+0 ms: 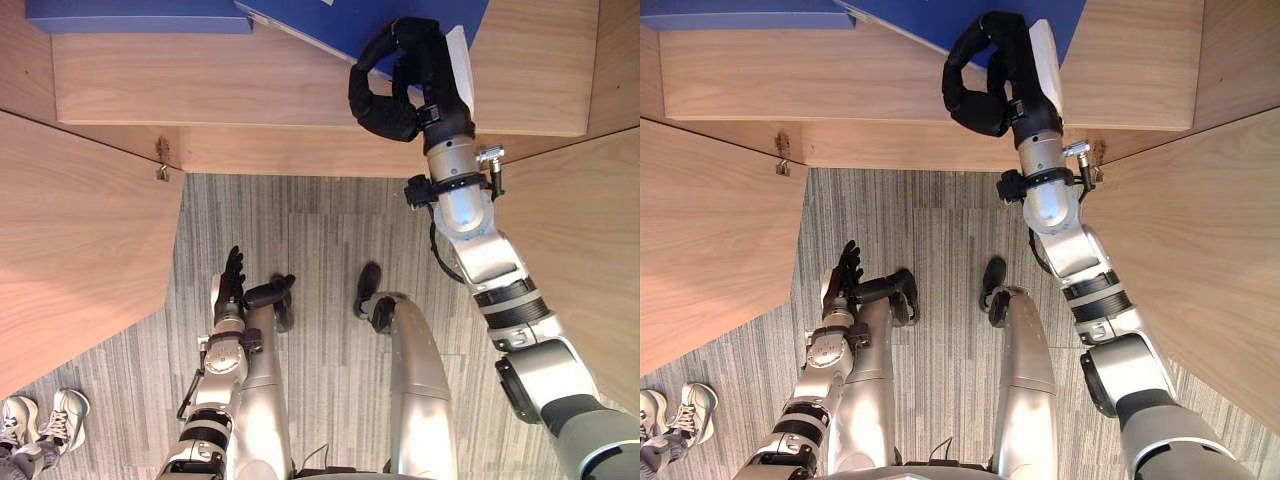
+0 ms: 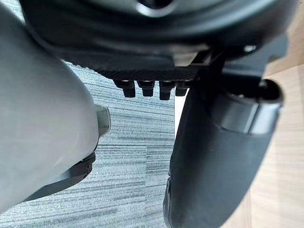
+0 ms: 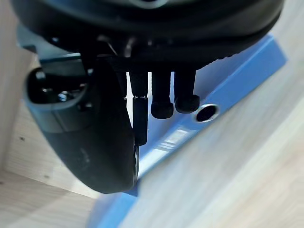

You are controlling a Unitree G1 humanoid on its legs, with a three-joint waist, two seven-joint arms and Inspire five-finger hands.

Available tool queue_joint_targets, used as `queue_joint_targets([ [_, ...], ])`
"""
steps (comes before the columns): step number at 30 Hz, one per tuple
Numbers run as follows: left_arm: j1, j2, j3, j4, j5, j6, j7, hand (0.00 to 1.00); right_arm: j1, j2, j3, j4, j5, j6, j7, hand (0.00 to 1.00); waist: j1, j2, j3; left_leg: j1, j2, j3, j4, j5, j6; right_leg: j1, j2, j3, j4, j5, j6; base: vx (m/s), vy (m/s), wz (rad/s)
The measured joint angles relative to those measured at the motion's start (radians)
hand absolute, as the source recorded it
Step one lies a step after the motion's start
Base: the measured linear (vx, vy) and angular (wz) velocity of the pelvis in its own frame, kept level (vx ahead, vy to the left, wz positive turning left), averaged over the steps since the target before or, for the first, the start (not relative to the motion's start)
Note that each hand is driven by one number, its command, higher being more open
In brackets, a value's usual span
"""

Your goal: Walk over to the cabinet, pick up the folder, carry it to the office cabinet, place the folder inside the office cabinet, then close the office cabinet door

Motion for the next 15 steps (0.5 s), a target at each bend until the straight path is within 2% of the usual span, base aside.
queue_joint_targets([
  [6,-0.005,-0.011,0.002,-0.002,-0.002,-0.009,0.014,1.00,-0.059,0.065,0.000,0.133,-0.145,0.064,-0.033,0.00,0.014,0.000,0.000,-0.006,0.000,-0.002,0.000,0.000,0.000,-0.003,0.000,-0.002,-0.001,0.000,0.000,-0.07,-0.010,0.00],
  [15,-0.025,-0.029,0.011,0.003,-0.004,-0.014,0.045,1.00,-0.109,0.149,-0.028,0.189,-0.263,0.108,-0.105,0.00,0.021,0.002,0.001,-0.021,-0.004,-0.006,0.000,0.000,0.000,-0.015,-0.005,-0.007,-0.002,-0.001,0.001,-0.02,-0.002,0.01],
])
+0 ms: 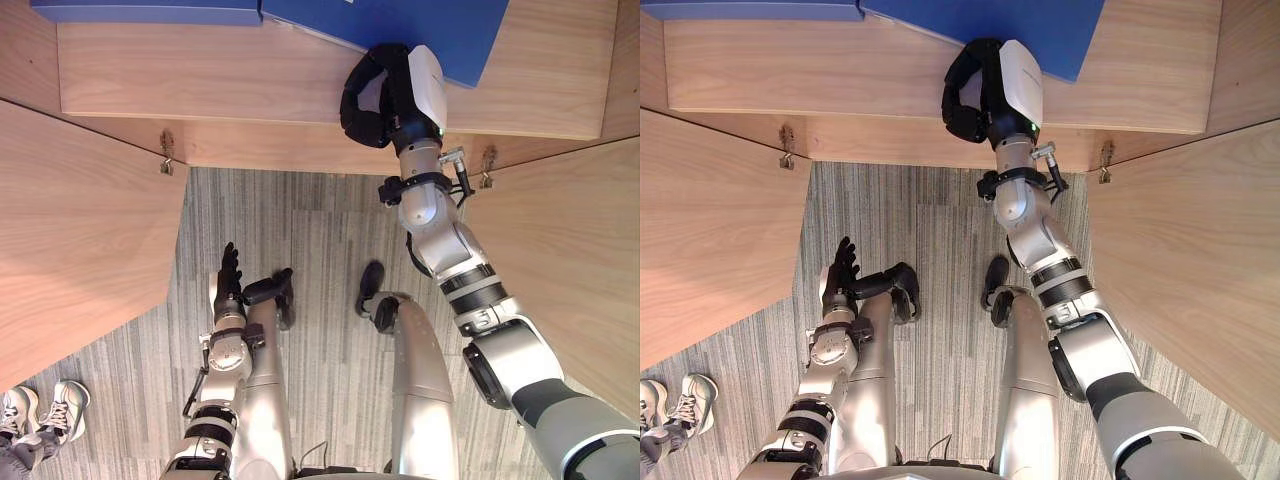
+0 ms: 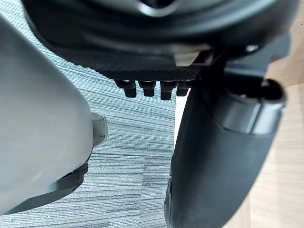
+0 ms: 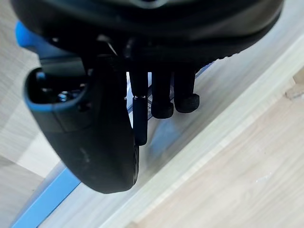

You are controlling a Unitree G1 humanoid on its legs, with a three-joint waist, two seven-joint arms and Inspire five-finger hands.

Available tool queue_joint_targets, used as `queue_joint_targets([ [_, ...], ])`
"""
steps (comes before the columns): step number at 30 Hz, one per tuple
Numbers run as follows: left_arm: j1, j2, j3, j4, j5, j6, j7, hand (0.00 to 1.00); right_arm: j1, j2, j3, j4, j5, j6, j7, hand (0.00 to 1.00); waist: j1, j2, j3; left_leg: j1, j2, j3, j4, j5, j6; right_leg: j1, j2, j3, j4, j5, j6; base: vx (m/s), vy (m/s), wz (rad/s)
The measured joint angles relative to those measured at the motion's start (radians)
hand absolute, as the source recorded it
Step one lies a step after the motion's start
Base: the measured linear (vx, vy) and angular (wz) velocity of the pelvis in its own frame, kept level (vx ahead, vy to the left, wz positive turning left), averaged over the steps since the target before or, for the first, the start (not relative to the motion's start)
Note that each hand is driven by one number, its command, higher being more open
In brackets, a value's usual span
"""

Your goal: Walk over to the cabinet, pick up the folder, carry it to the office cabinet, place the folder inside the office cabinet, then close the office cabinet door

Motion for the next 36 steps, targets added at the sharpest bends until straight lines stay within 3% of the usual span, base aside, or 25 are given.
queue_joint_targets([
  [5,-0.018,-0.006,-0.001,-0.005,-0.018,-0.008,0.000,1.00,-0.091,0.017,-0.065,0.050,0.028,0.015,-0.051,0.00,0.000,0.001,0.001,-0.032,-0.011,-0.001,-0.001,0.007,0.004,-0.030,-0.011,-0.001,0.004,0.000,0.000,-0.06,-0.004,0.05],
  [14,-0.024,-0.010,-0.002,-0.010,-0.060,-0.017,0.001,1.00,-0.215,0.003,-0.087,0.154,0.253,-0.006,-0.066,0.00,-0.001,0.008,-0.002,-0.058,-0.018,-0.013,0.002,0.021,0.002,-0.047,-0.027,-0.019,0.013,0.000,0.000,-0.07,-0.010,0.04],
  [21,-0.024,-0.014,-0.003,-0.034,-0.066,-0.013,0.000,1.00,-0.209,-0.045,-0.088,0.103,0.374,-0.004,-0.061,0.00,0.002,0.009,-0.002,-0.077,-0.019,-0.024,0.021,0.030,0.002,-0.057,-0.031,-0.028,0.027,0.006,-0.006,-0.09,-0.010,0.04],
  [23,-0.024,-0.014,-0.003,-0.032,-0.065,-0.001,-0.001,1.00,-0.135,-0.067,-0.091,-0.029,0.377,0.000,-0.061,0.00,0.000,0.009,-0.002,-0.068,-0.016,-0.022,0.022,0.030,0.003,-0.045,-0.030,-0.030,0.025,0.007,-0.006,-0.05,-0.002,0.00],
  [26,-0.021,-0.018,-0.002,0.021,-0.063,0.029,-0.003,1.00,0.117,-0.060,-0.089,-0.289,0.376,-0.008,-0.055,0.00,-0.015,0.009,-0.002,0.031,-0.004,-0.013,-0.007,0.028,0.005,0.065,-0.025,-0.049,-0.016,0.006,-0.005,-0.01,-0.001,0.06],
  [30,0.110,-0.052,-0.005,0.054,-0.023,0.055,-0.016,1.00,0.554,-0.012,0.013,-0.478,0.374,-0.098,0.038,0.00,-0.037,0.005,-0.034,0.299,0.012,0.038,-0.129,0.014,0.005,0.321,-0.004,-0.049,-0.151,0.009,0.015,0.06,0.024,-0.21],
  [31,0.182,-0.051,-0.026,0.149,0.001,0.067,-0.036,1.00,0.847,0.044,0.119,-0.427,0.372,-0.153,0.152,0.00,-0.050,0.001,-0.101,0.527,0.016,0.101,-0.304,0.043,-0.004,0.524,0.027,-0.040,-0.339,0.070,0.021,0.27,0.049,-0.54],
  [32,0.197,-0.037,-0.044,0.190,0.007,0.070,-0.045,1.00,0.896,0.066,0.126,-0.357,0.365,-0.155,0.187,1.00,-0.058,-0.006,-0.127,0.590,0.001,0.117,-0.383,0.069,-0.008,0.576,0.031,-0.031,-0.406,0.094,0.026,0.31,0.030,-0.45],
  [36,0.193,-0.024,-0.060,0.257,0.024,0.077,-0.057,1.00,0.922,0.086,0.056,-0.151,0.357,-0.169,0.222,1.00,-0.075,-0.007,-0.154,0.690,-0.030,0.154,-0.528,0.129,-0.007,0.659,0.041,-0.011,-0.548,0.163,0.035,0.17,0.017,-0.14],
])
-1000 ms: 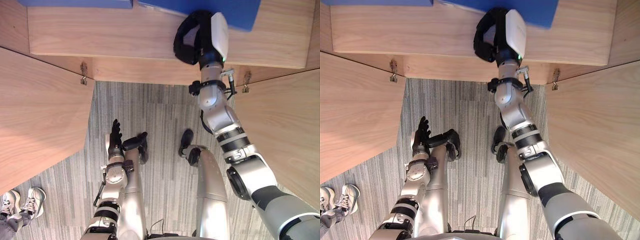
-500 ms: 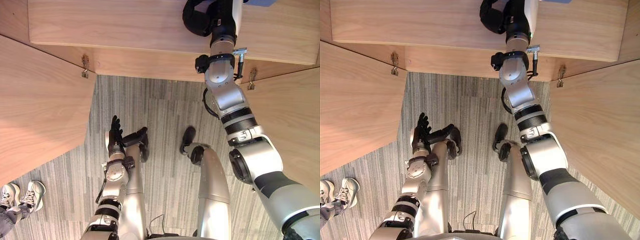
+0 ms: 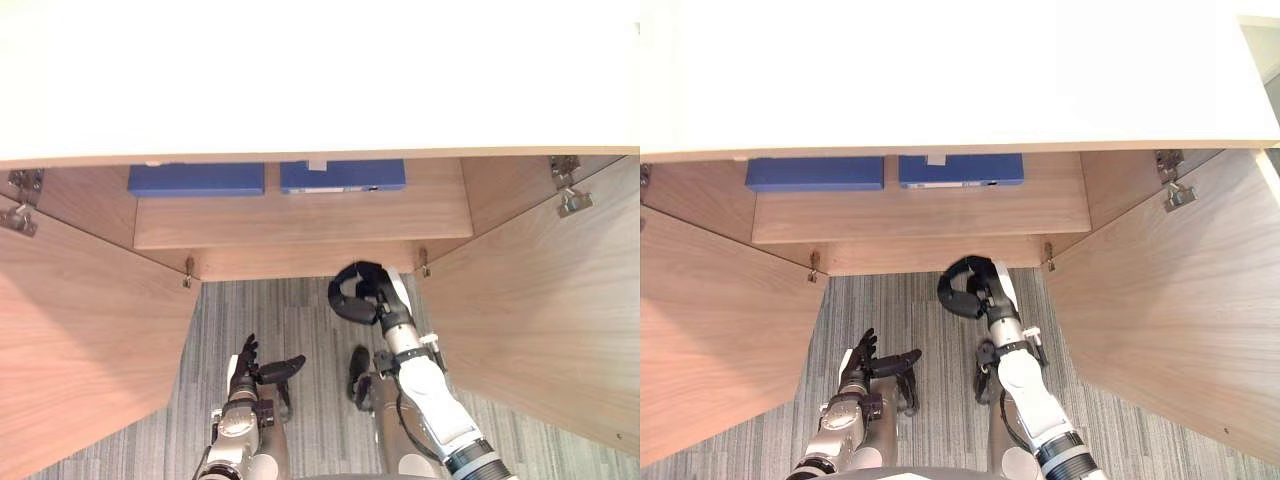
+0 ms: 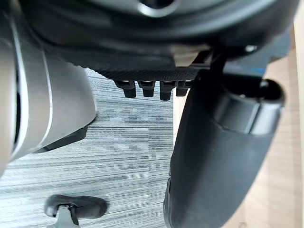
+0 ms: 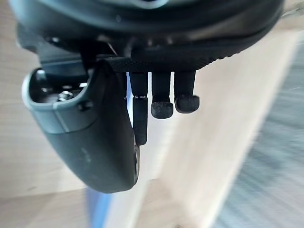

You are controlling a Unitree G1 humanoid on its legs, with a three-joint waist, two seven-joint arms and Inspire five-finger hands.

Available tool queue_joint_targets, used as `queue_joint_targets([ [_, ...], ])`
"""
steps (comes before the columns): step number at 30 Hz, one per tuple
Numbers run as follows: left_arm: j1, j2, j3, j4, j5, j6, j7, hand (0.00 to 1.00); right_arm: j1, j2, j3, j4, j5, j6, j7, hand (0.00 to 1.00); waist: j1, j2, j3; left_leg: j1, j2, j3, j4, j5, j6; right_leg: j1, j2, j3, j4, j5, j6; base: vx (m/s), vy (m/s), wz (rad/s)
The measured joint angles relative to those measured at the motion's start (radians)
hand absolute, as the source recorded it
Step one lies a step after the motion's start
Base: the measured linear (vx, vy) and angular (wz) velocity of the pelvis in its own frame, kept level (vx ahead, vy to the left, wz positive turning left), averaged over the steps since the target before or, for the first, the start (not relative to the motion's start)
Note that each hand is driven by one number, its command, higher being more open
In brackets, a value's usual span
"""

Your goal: Walk over to the cabinet, pick up the folder, carry it to the office cabinet, place the folder inside the office cabinet, then close the office cabinet door

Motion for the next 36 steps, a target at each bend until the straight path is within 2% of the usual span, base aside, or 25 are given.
queue_joint_targets([
  [2,0.035,0.007,0.021,0.043,0.003,0.019,-0.010,1.00,0.015,0.091,-0.154,0.238,0.002,0.004,0.014,1.00,-0.016,-0.002,-0.009,0.188,-0.019,0.047,-0.159,0.043,-0.006,0.178,0.021,0.025,-0.174,0.068,0.015,0.13,0.027,-0.44],
  [3,0.075,0.011,0.024,0.043,0.005,0.014,-0.017,1.00,0.055,0.123,-0.254,0.328,0.018,0.018,0.010,1.00,-0.023,0.002,-0.049,0.275,-0.038,0.080,-0.256,0.068,-0.010,0.249,0.026,0.052,-0.265,0.102,0.022,0.15,0.042,-0.50],
  [6,0.094,0.025,0.032,0.058,0.032,0.009,-0.022,1.00,0.110,0.097,-0.374,0.448,0.091,0.035,-0.004,1.00,-0.050,0.014,-0.099,0.341,-0.061,0.140,-0.327,0.078,-0.010,0.299,0.029,0.113,-0.373,0.158,0.040,0.13,0.079,-0.64],
  [9,0.094,0.039,0.049,0.065,0.041,0.012,-0.034,1.00,0.147,0.084,-0.479,0.512,0.158,0.052,-0.014,1.00,-0.068,0.013,-0.114,0.399,-0.077,0.183,-0.359,0.078,-0.010,0.344,0.031,0.164,-0.435,0.194,0.047,0.04,0.050,-0.53],
  [15,0.104,0.042,0.054,0.097,0.053,0.019,-0.040,1.00,0.191,0.087,-0.582,0.501,0.261,0.055,-0.013,1.00,-0.095,0.015,-0.140,0.463,-0.084,0.274,-0.384,0.067,-0.014,0.350,0.049,0.278,-0.460,0.228,0.047,-0.06,0.004,-0.56],
  [19,0.149,0.044,0.063,0.094,0.069,0.018,-0.051,1.00,0.192,0.083,-0.715,0.316,0.325,0.056,-0.033,1.00,-0.113,0.018,-0.141,0.477,-0.088,0.356,-0.379,0.046,-0.027,0.320,0.064,0.366,-0.465,0.240,0.051,-0.12,-0.025,-0.68],
  [21,0.175,0.044,0.064,0.094,0.070,0.018,-0.061,1.00,0.184,0.053,-0.763,0.252,0.345,0.041,-0.051,1.00,-0.123,0.021,-0.143,0.487,-0.089,0.383,-0.379,0.042,-0.028,0.316,0.070,0.391,-0.465,0.240,0.048,-0.08,-0.036,-0.47],
  [23,0.201,0.043,0.064,0.094,0.080,0.018,-0.068,1.00,0.141,-0.022,-0.821,0.233,0.373,0.028,-0.069,1.00,-0.138,0.033,-0.146,0.493,-0.091,0.403,-0.378,0.038,-0.023,0.311,0.073,0.412,-0.466,0.242,0.047,-0.05,-0.030,-0.30],
  [26,0.207,0.045,0.063,0.094,0.080,0.015,-0.079,1.00,0.059,-0.121,-0.856,0.233,0.399,0.024,-0.081,1.00,-0.144,0.062,-0.142,0.494,-0.096,0.422,-0.372,0.031,-0.019,0.302,0.077,0.439,-0.466,0.248,0.049,-0.03,-0.016,-0.27],
  [28,0.207,0.046,0.058,0.094,0.080,0.012,-0.079,1.00,-0.016,-0.191,-0.853,0.237,0.411,0.021,-0.082,1.00,-0.145,0.090,-0.132,0.494,-0.104,0.428,-0.368,0.022,-0.015,0.292,0.079,0.461,-0.466,0.251,0.054,-0.02,-0.003,-0.35],
  [30,0.208,0.046,0.048,0.094,0.080,0.001,-0.081,1.00,-0.086,-0.288,-0.820,0.274,0.413,0.011,-0.080,1.00,-0.145,0.131,-0.124,0.490,-0.111,0.427,-0.365,0.012,-0.008,0.281,0.078,0.477,-0.466,0.253,0.057,0.01,0.004,-0.24],
  [33,0.207,0.053,0.041,0.094,0.079,-0.005,-0.082,1.00,-0.132,-0.342,-0.761,0.311,0.451,0.007,-0.074,1.00,-0.151,0.153,-0.114,0.483,-0.117,0.424,-0.365,0.006,-0.003,0.267,0.076,0.486,-0.466,0.252,0.059,0.02,-0.001,-0.17],
  [36,0.206,0.064,0.014,0.094,0.079,-0.008,-0.088,1.00,-0.132,-0.397,-0.661,0.320,0.453,0.007,-0.040,1.00,-0.157,0.163,-0.109,0.474,-0.119,0.421,-0.364,0.002,-0.001,0.255,0.070,0.479,-0.466,0.253,0.057,0.02,-0.007,-0.16],
])
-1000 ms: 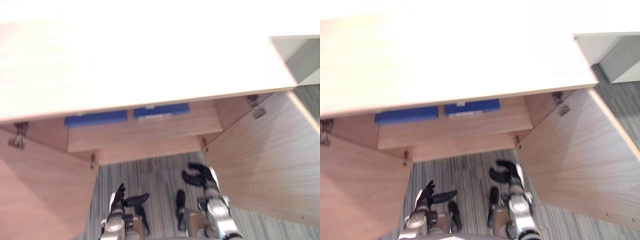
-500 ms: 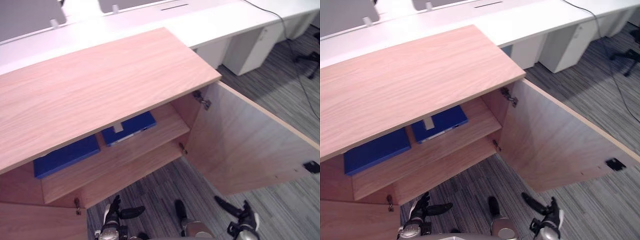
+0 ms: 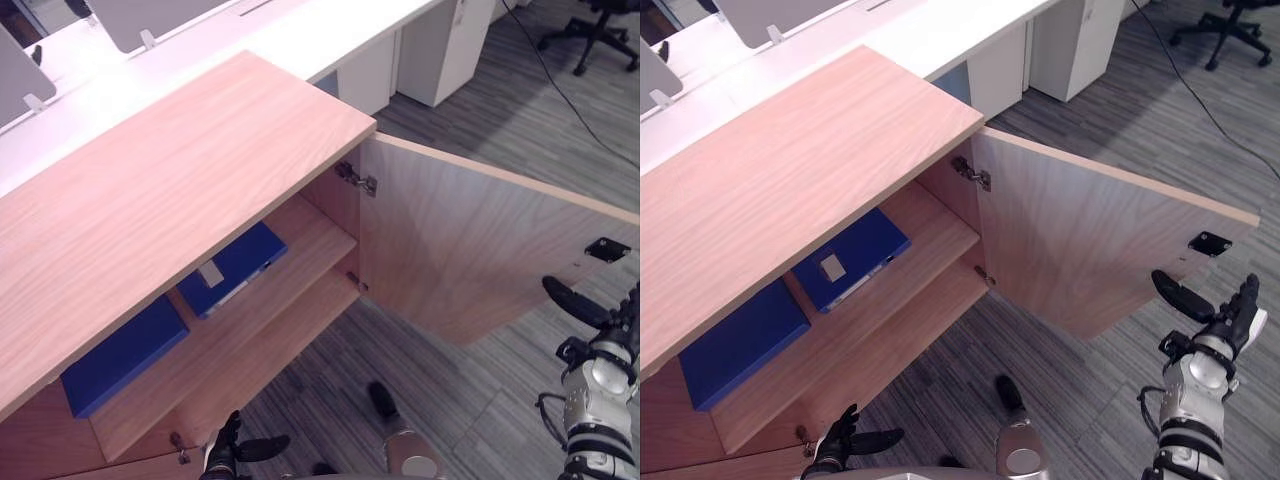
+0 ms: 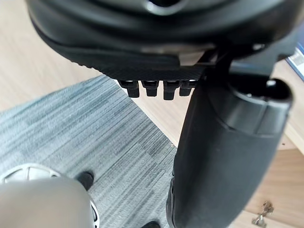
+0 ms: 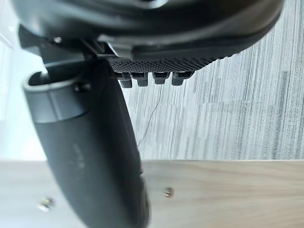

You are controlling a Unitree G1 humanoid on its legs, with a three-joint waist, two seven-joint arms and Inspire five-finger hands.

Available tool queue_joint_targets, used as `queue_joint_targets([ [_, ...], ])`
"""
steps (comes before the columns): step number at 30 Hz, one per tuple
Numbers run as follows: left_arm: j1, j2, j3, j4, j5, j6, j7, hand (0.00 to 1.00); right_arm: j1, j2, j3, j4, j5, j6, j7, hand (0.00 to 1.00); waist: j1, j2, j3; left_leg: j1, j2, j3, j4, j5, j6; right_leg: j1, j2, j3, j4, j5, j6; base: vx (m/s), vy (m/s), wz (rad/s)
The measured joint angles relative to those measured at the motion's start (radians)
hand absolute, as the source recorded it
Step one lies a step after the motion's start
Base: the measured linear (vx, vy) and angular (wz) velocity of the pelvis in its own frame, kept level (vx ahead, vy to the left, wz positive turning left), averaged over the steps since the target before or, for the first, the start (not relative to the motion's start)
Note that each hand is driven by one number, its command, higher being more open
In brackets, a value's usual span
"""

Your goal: Walk over to the cabinet, pick up the folder, carry it to the office cabinet, place the folder inside the office cabinet, then close the office cabinet door

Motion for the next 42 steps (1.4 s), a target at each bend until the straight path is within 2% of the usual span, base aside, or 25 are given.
queue_joint_targets([
  [2,-0.009,-0.004,-0.023,-0.001,0.001,-0.006,-0.016,1.00,0.000,-0.038,0.088,0.000,-0.001,0.000,0.043,1.00,0.000,0.010,0.006,-0.004,0.000,-0.025,0.000,-0.001,0.001,-0.002,-0.002,-0.021,0.000,0.005,-0.002,0.04,-0.032,0.05],
  [4,-0.011,-0.006,-0.042,-0.005,0.001,-0.018,-0.019,1.00,-0.020,-0.034,0.135,0.002,0.012,0.001,0.055,1.00,0.001,0.014,0.012,-0.008,0.004,-0.036,0.000,-0.001,0.001,-0.002,-0.002,-0.031,0.000,0.006,0.001,0.02,-0.044,0.14],
  [11,-0.012,-0.009,-0.052,-0.006,0.038,-0.019,-0.021,1.00,0.019,-0.039,0.166,-0.068,0.013,0.005,0.056,1.00,-0.015,0.019,0.023,-0.008,0.016,-0.043,-0.001,0.000,-0.001,0.000,0.008,-0.044,0.000,0.011,0.006,0.01,-0.057,0.02],
  [15,-0.013,-0.014,-0.052,-0.005,0.069,-0.018,-0.021,1.00,0.161,0.039,0.165,-0.265,-0.024,0.017,0.052,1.00,-0.032,0.009,0.030,-0.004,0.022,-0.041,-0.001,0.001,-0.002,0.002,0.016,-0.041,0.000,0.011,0.005,-0.01,-0.074,-0.05],
  [17,-0.016,-0.020,-0.047,-0.007,0.079,-0.018,-0.018,1.00,0.272,0.132,0.165,-0.421,-0.057,0.022,0.039,1.00,-0.037,0.004,0.033,-0.001,0.026,-0.037,0.002,0.000,-0.003,0.003,0.026,-0.029,0.000,0.020,-0.002,-0.01,-0.070,-0.18],
  [18,-0.023,-0.028,-0.035,-0.006,0.079,-0.015,-0.016,1.00,0.346,0.196,0.176,-0.519,-0.079,0.022,0.038,1.00,-0.041,-0.003,0.038,0.001,0.030,-0.034,0.006,0.000,-0.005,0.004,0.031,-0.022,0.002,0.025,-0.004,-0.01,-0.085,-0.20],
  [21,-0.046,-0.030,-0.033,-0.006,0.090,-0.012,-0.010,1.00,0.521,0.298,0.259,-0.704,-0.110,0.022,0.039,1.00,-0.050,-0.030,0.049,0.000,0.042,-0.033,0.030,-0.006,-0.012,0.009,0.039,-0.015,0.005,0.033,-0.012,-0.04,-0.103,-0.10],
  [23,-0.071,-0.029,-0.034,-0.003,0.100,-0.006,-0.010,1.00,0.688,0.348,0.401,-0.838,-0.132,0.022,0.047,1.00,-0.056,-0.065,0.050,-0.009,0.059,-0.035,0.063,-0.020,-0.012,0.019,0.044,-0.014,0.005,0.033,-0.012,-0.12,-0.144,-0.03],
  [24,-0.078,-0.028,-0.034,0.001,0.102,-0.004,-0.010,1.00,0.721,0.350,0.439,-0.853,-0.134,0.022,0.055,1.00,-0.056,-0.079,0.049,-0.011,0.063,-0.036,0.072,-0.026,-0.014,0.019,0.045,-0.015,0.005,0.033,-0.013,-0.12,-0.115,0.01],
  [26,-0.107,-0.026,-0.036,0.024,0.130,0.006,-0.011,1.00,0.804,0.336,0.595,-0.889,-0.136,0.022,0.115,1.00,-0.055,-0.129,0.046,-0.023,0.070,-0.043,0.094,-0.033,-0.020,0.019,0.042,-0.025,0.005,0.027,-0.021,-0.11,-0.100,0.00],
  [28,-0.133,-0.025,-0.048,0.063,0.144,0.017,-0.012,1.00,0.816,0.304,0.705,-0.903,-0.139,0.031,0.165,1.00,-0.053,-0.148,0.041,-0.027,0.070,-0.060,0.093,-0.031,-0.018,0.019,0.040,-0.035,0.006,0.011,-0.018,-0.08,-0.069,0.08],
  [31,-0.178,-0.010,-0.092,0.093,0.160,0.029,-0.019,1.00,0.750,0.258,0.872,-0.903,-0.140,0.061,0.255,1.00,-0.026,-0.167,0.040,-0.037,0.065,-0.113,0.099,-0.021,-0.014,0.021,0.024,-0.100,0.030,0.006,-0.017,-0.04,-0.050,0.46],
  [33,-0.215,0.012,-0.121,0.106,0.160,0.032,-0.021,1.00,0.626,0.237,0.947,-0.896,-0.146,0.088,0.281,1.00,0.017,-0.186,0.038,-0.053,0.070,-0.164,0.123,-0.018,-0.018,0.026,0.014,-0.154,0.050,0.012,-0.019,-0.03,-0.036,0.63],
  [35,-0.233,0.027,-0.123,0.105,0.159,0.041,-0.019,1.00,0.512,0.237,0.981,-0.895,-0.164,0.097,0.295,1.00,0.043,-0.200,0.034,-0.074,0.074,-0.199,0.142,-0.013,-0.013,0.030,0.007,-0.190,0.051,0.017,-0.020,-0.03,-0.017,0.61],
  [36,-0.242,0.037,-0.123,0.101,0.158,0.047,-0.016,1.00,0.392,0.241,0.999,-0.884,-0.175,0.098,0.301,1.00,0.070,-0.211,0.034,-0.089,0.076,-0.236,0.158,-0.013,-0.010,0.041,-0.001,-0.224,0.050,0.022,-0.028,-0.03,-0.002,0.64],
  [38,-0.237,0.042,-0.123,0.091,0.156,0.052,-0.011,1.00,0.274,0.258,1.001,-0.837,-0.179,0.096,0.300,1.00,0.086,-0.216,0.034,-0.104,0.076,-0.281,0.173,-0.014,-0.008,0.059,-0.011,-0.269,0.047,0.020,-0.030,-0.03,0.023,0.78],
  [40,-0.219,0.044,-0.117,0.066,0.153,0.054,-0.009,1.00,0.150,0.305,0.951,-0.724,-0.185,0.095,0.275,1.00,0.122,-0.220,0.032,-0.132,0.073,-0.342,0.194,-0.016,-0.004,0.075,-0.025,-0.323,0.040,0.015,-0.030,-0.03,0.052,0.91],
  [42,-0.193,0.047,-0.112,0.051,0.138,0.057,-0.003,1.00,0.061,0.340,0.896,-0.632,-0.211,0.089,0.245,1.00,0.135,-0.222,0.031,-0.159,0.062,-0.397,0.199,-0.012,0.003,0.081,-0.039,-0.374,0.040,0.007,-0.027,-0.02,0.048,0.83],
])
